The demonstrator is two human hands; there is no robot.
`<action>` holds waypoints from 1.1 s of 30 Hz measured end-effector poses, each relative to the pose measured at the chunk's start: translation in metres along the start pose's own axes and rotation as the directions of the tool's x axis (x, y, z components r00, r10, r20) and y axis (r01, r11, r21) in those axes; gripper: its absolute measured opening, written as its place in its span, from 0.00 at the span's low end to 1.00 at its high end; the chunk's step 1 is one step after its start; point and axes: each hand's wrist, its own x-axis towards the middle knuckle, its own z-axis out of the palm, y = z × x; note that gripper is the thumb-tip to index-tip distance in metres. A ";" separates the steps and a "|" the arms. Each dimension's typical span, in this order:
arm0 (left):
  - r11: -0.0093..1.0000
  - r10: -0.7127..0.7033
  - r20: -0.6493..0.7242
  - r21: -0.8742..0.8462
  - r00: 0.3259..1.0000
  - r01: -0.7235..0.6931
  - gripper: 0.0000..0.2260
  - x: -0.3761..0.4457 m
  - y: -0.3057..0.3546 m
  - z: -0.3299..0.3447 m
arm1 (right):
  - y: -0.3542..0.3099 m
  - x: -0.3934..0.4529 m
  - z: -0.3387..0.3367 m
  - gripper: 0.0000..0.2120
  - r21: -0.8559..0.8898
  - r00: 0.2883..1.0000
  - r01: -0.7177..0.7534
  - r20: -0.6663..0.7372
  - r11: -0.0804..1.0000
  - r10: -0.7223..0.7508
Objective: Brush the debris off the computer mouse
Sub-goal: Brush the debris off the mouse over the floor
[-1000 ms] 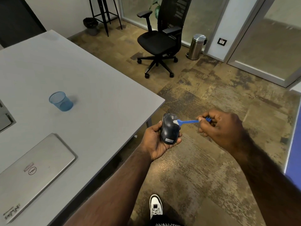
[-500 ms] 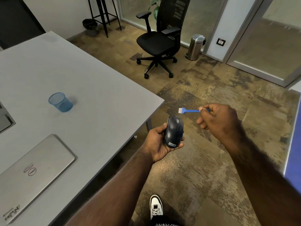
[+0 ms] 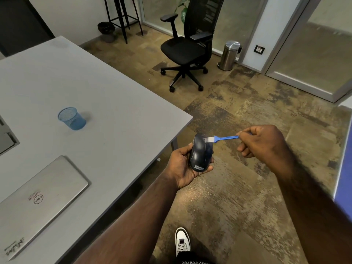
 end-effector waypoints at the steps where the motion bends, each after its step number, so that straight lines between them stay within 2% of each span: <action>1: 1.000 0.003 0.005 -0.002 1.000 -0.003 0.22 0.000 -0.001 0.000 | 0.001 0.001 -0.003 0.07 -0.011 0.999 -0.005 -0.040 1.000 0.005; 3: 1.000 0.009 0.012 -0.005 1.000 -0.009 0.22 0.000 -0.001 0.000 | 0.001 0.000 -0.005 0.06 0.044 0.999 0.007 -0.042 0.999 -0.005; 5: 1.000 0.014 0.016 -0.015 1.000 -0.014 0.23 0.000 0.000 -0.001 | 0.000 -0.004 -0.003 0.06 0.108 0.998 0.041 0.043 0.993 -0.045; 8: 0.999 0.024 0.016 -0.046 1.000 -0.024 0.24 0.000 0.002 -0.002 | -0.002 -0.008 -0.005 0.07 0.067 0.986 0.081 0.143 0.994 -0.090; 13: 0.999 0.033 0.025 -0.036 0.999 -0.032 0.24 0.000 0.003 -0.003 | -0.003 -0.006 -0.007 0.06 0.096 0.985 0.153 0.064 0.983 -0.160; 17: 0.998 0.033 0.017 -0.051 0.999 -0.032 0.24 0.001 0.003 -0.005 | -0.005 -0.008 -0.009 0.06 0.034 0.953 0.215 0.211 0.976 -0.217; 21: 0.997 0.044 0.034 -0.062 0.998 -0.041 0.24 0.003 0.004 -0.008 | -0.007 -0.004 -0.012 0.05 0.033 0.959 0.273 0.074 0.961 -0.275; 22: 0.997 0.043 0.033 -0.069 0.999 -0.041 0.24 0.004 0.005 -0.008 | -0.008 -0.005 -0.011 0.05 0.018 0.953 0.288 0.086 0.957 -0.289; 26: 0.995 0.051 0.017 -0.090 0.999 -0.050 0.23 0.006 0.005 -0.010 | -0.012 -0.013 -0.015 0.06 -0.010 0.890 0.333 0.333 0.943 -0.311; 27: 0.994 0.055 0.007 -0.096 0.998 -0.054 0.22 0.006 0.005 -0.011 | -0.013 -0.013 -0.018 0.05 -0.001 0.877 0.348 0.353 0.937 -0.326; 31: 0.993 0.067 0.042 -0.099 0.997 -0.063 0.23 0.007 0.006 -0.011 | -0.014 -0.015 -0.017 0.07 -0.033 0.897 0.409 0.200 0.912 -0.395; 33: 0.989 0.073 0.037 -0.129 0.997 -0.068 0.24 0.008 0.007 -0.011 | -0.015 -0.020 -0.014 0.08 -0.086 0.870 0.450 0.267 0.889 -0.415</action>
